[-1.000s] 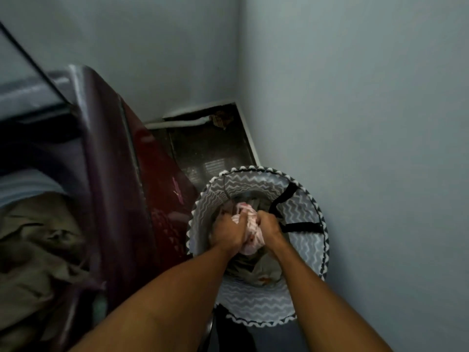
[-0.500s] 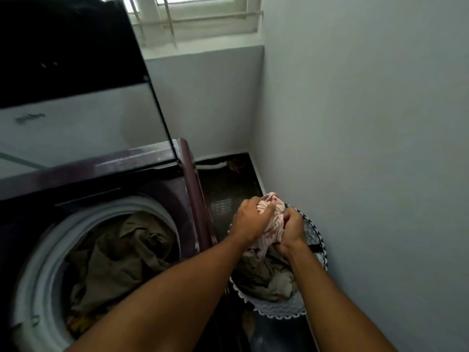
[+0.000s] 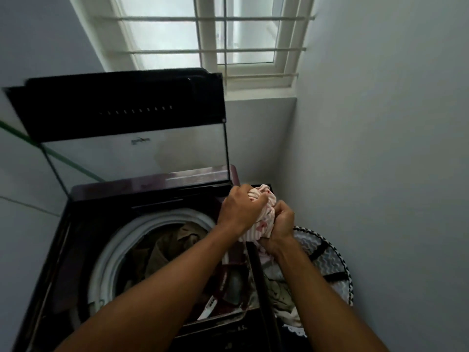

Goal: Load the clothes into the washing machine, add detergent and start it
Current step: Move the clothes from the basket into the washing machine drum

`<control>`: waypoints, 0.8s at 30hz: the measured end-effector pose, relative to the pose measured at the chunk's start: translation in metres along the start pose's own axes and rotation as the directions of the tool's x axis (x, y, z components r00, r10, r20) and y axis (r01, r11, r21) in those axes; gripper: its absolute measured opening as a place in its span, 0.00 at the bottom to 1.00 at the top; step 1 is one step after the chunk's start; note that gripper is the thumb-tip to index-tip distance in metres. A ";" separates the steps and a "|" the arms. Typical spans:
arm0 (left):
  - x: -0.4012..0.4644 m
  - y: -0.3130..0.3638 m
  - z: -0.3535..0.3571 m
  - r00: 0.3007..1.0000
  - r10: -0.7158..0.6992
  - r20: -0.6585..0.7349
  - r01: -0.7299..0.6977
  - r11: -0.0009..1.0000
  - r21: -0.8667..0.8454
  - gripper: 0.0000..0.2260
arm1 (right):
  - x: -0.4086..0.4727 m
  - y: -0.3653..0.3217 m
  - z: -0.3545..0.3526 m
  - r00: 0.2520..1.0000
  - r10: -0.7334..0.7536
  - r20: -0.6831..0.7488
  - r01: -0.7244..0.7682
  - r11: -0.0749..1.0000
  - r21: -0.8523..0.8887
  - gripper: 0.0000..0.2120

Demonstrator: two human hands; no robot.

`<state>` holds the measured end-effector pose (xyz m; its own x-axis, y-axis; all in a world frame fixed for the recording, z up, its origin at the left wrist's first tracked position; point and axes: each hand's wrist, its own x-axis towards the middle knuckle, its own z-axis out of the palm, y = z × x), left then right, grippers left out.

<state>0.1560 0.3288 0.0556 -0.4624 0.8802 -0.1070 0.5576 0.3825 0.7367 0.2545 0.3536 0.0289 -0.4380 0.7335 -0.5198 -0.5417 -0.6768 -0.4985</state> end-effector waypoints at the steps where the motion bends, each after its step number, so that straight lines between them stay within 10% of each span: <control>1: 0.000 -0.002 -0.009 1.000 -0.009 -0.017 0.009 1.000 -0.013 0.18 | -0.002 0.004 0.009 1.000 -0.002 0.028 0.002 1.000 -0.006 0.18; 15: -0.041 -0.150 -0.111 0.946 -0.311 -0.088 0.297 0.944 -0.143 0.18 | -0.018 0.161 0.081 0.960 0.258 0.110 -0.252 0.966 -0.062 0.20; 20: -0.051 -0.184 -0.109 0.942 -0.335 -0.003 0.334 0.940 -0.073 0.17 | -0.011 0.178 0.066 0.927 0.367 -0.076 -0.370 0.860 -0.351 0.20; 24: -0.061 -0.202 -0.104 0.947 -0.317 0.049 0.316 0.949 0.009 0.19 | 0.002 0.182 0.052 0.963 0.164 -0.215 -0.270 0.608 -0.746 0.08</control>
<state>-0.0004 0.1684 -0.0169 -0.5805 0.7266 -0.3675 0.3887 0.6439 0.6590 0.1176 0.2357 -0.0264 -0.3566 0.5813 -0.7314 0.3242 -0.6572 -0.6804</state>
